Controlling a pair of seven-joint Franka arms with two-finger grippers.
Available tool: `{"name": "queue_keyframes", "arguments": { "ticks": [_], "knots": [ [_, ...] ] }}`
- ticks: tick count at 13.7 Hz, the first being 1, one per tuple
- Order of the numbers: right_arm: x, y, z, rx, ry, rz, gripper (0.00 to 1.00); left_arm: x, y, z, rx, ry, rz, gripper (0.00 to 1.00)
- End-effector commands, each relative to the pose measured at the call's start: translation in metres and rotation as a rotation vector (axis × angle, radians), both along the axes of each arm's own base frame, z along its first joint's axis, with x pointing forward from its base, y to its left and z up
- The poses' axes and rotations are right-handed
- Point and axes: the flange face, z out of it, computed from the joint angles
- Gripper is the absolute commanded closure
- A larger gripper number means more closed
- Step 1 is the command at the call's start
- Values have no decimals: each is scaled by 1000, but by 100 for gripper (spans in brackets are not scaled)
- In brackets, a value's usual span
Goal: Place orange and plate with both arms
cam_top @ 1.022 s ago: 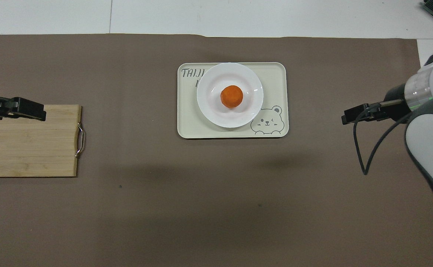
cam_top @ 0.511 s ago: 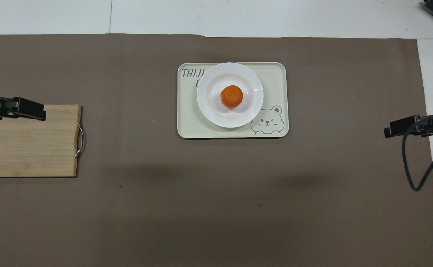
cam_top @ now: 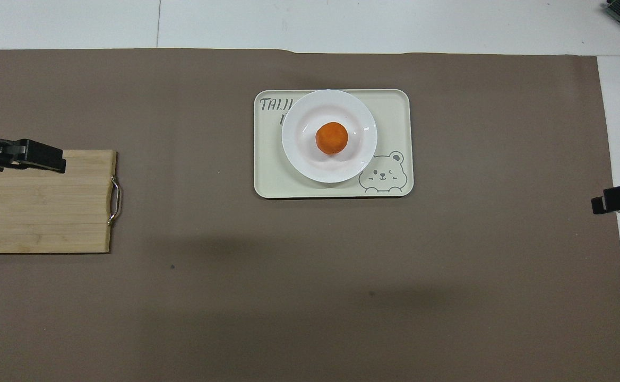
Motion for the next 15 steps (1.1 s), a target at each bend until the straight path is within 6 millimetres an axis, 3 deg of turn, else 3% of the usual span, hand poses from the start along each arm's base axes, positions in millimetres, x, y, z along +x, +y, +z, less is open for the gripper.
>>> {"name": "queue_keyframes", "arguments": {
  "ticks": [1, 15],
  "knots": [
    [-5, 10, -6, -28, -3, -8, 0, -1, 3, 3, 20, -3, -7, 0],
    [-5, 12, -3, -83, -12, 82, 0, -1, 3, 3, 20, -3, -7, 0]
  ]
}}
